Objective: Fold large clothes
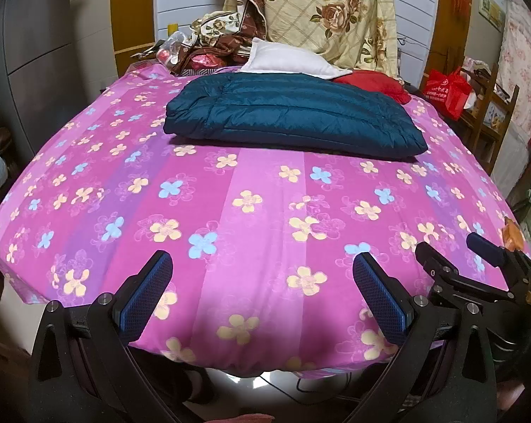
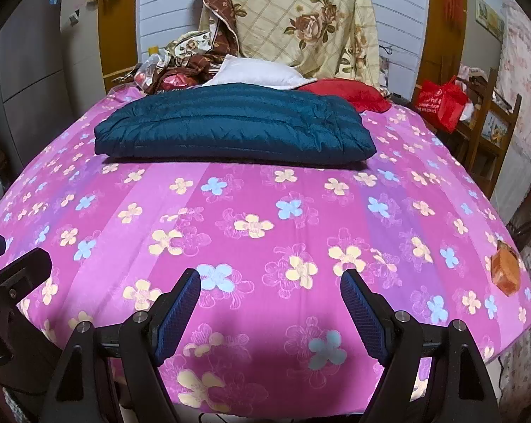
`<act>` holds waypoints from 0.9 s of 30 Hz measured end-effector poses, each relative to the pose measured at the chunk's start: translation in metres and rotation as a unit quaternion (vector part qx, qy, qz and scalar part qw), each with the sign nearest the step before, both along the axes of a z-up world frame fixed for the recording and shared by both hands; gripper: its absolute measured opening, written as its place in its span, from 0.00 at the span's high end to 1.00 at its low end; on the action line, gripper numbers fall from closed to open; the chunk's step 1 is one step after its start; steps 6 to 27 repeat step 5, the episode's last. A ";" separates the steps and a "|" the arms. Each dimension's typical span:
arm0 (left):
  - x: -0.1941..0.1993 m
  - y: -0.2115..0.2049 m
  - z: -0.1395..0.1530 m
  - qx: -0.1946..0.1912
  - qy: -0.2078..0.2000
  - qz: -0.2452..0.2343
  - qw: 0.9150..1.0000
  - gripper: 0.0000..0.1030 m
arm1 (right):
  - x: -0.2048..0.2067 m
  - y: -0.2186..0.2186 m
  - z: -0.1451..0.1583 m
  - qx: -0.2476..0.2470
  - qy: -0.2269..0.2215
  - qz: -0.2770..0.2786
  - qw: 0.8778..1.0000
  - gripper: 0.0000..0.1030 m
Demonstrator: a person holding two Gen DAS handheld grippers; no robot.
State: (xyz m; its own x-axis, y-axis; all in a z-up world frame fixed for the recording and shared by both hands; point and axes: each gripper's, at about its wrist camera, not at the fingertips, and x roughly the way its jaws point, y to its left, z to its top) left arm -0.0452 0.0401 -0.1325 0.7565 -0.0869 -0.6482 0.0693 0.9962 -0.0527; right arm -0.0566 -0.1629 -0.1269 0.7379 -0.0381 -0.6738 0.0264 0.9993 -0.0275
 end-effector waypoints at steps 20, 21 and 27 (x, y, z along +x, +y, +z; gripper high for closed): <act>0.001 0.000 -0.002 0.002 0.005 -0.002 1.000 0.01 | 0.001 -0.002 -0.003 0.001 0.006 0.000 1.000 0.23; 0.001 0.000 -0.002 0.002 0.005 -0.002 1.000 0.01 | 0.001 -0.002 -0.003 0.001 0.006 0.000 1.000 0.23; 0.001 0.000 -0.002 0.002 0.005 -0.002 1.000 0.01 | 0.001 -0.002 -0.003 0.001 0.006 0.000 1.000 0.23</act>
